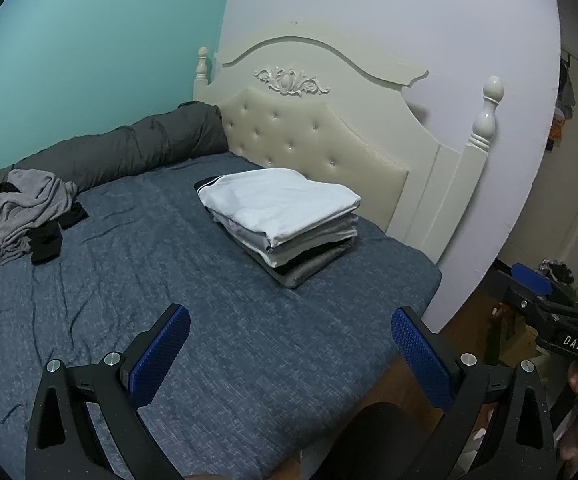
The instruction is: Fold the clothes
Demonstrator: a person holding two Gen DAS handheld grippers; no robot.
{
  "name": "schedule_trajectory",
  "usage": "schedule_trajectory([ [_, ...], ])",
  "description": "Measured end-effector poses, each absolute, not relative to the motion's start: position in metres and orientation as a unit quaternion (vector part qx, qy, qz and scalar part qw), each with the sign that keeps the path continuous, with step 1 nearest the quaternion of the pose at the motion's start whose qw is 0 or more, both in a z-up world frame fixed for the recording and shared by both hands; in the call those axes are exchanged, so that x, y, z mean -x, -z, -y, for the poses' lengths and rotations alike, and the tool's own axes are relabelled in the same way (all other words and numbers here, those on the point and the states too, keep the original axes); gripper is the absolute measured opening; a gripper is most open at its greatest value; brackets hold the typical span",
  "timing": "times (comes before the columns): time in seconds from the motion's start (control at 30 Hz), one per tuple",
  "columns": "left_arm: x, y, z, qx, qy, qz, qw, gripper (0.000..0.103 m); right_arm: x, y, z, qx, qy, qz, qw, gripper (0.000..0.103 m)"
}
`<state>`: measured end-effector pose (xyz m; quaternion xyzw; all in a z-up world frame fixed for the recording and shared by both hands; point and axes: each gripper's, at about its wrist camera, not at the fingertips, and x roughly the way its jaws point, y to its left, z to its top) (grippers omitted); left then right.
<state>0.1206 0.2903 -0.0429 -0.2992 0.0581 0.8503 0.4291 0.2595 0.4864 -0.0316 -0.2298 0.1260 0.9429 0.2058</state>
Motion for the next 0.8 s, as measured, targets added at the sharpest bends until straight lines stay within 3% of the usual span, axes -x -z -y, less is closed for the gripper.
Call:
schedule_trajectory([
  [0.8, -0.1285, 0.0465, -0.2815, 0.295, -0.849, -0.056, 0.434, 0.103, -0.2664, 0.0413, -0.4767, 0.235, -0.941, -0.124, 0.212, 0.103],
])
